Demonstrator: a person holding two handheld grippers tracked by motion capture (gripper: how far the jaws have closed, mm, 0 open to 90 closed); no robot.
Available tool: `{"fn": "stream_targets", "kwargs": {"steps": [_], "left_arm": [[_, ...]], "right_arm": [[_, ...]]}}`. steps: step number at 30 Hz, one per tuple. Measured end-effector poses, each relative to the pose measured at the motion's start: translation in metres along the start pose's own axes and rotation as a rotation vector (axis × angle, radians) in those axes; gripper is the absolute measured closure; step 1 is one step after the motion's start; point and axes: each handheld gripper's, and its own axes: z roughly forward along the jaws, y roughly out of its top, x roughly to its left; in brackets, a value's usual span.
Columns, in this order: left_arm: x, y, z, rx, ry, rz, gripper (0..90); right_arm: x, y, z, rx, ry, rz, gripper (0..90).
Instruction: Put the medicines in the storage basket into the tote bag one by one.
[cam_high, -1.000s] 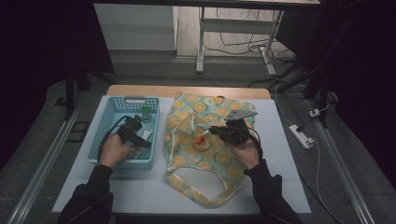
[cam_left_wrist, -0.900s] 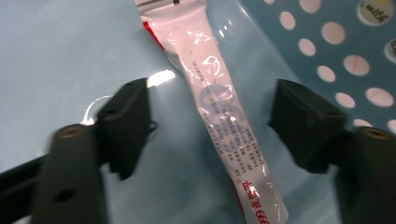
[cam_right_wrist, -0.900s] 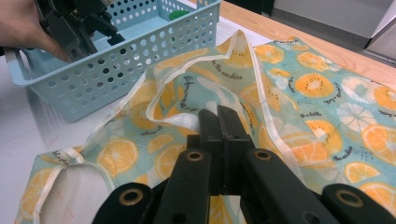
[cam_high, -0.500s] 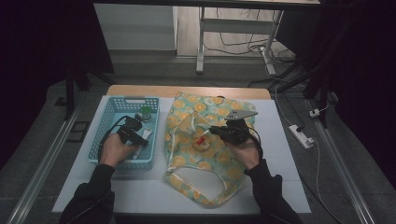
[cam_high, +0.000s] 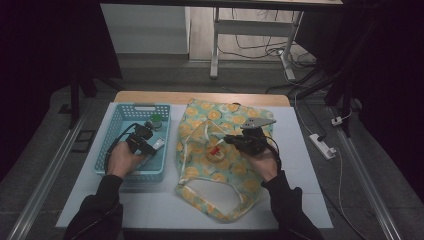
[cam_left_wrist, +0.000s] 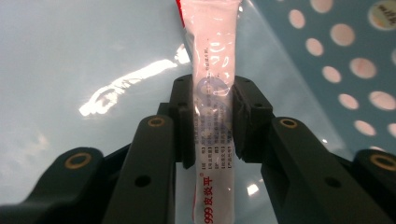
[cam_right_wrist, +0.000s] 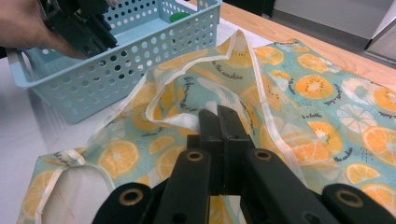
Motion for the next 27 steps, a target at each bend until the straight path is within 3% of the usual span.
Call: {"fn": "stream_targets", "kwargs": {"steps": [13, 17, 27], "left_arm": [[0.008, -0.002, -0.028, -0.162, -0.033, -0.032, 72.1], [0.009, -0.003, -0.037, -0.181, -0.07, -0.045, 72.0], [-0.001, -0.005, -0.063, -0.273, -0.096, -0.005, 72.0]], "right_arm": [[0.001, 0.001, -0.002, -0.011, 0.001, 0.001, 90.0], [0.0, 0.002, -0.003, -0.014, 0.0, -0.001, 90.0], [0.0, 0.001, -0.003, -0.016, -0.001, 0.0, 90.0]]}}
